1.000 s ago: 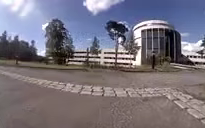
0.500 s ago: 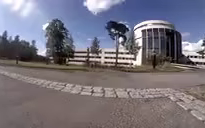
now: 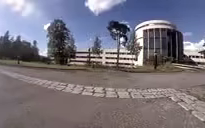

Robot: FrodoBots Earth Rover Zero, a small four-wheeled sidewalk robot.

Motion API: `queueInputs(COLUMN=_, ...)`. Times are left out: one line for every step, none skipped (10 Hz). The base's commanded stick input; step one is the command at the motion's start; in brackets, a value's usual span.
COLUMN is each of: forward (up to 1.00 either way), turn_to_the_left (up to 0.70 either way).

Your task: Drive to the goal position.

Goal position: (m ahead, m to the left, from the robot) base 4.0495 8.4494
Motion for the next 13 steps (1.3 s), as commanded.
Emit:
queueInputs(forward=0.0, turn_to_the_left=1.0)
queueInputs(forward=0.0, turn_to_the_left=1.0)
queueInputs(forward=0.0, turn_to_the_left=1.0)
queueInputs(forward=0.0, turn_to_the_left=1.0)
queueInputs(forward=0.0, turn_to_the_left=1.0)
queueInputs(forward=0.0, turn_to_the_left=1.0)
queueInputs(forward=0.0, turn_to_the_left=1.0)
queueInputs(forward=0.0, turn_to_the_left=1.0)
queueInputs(forward=0.0, turn_to_the_left=1.0)
queueInputs(forward=0.0, turn_to_the_left=1.0)
queueInputs(forward=0.0, turn_to_the_left=1.0)
queueInputs(forward=0.0, turn_to_the_left=1.0)
queueInputs(forward=0.0, turn_to_the_left=1.0)
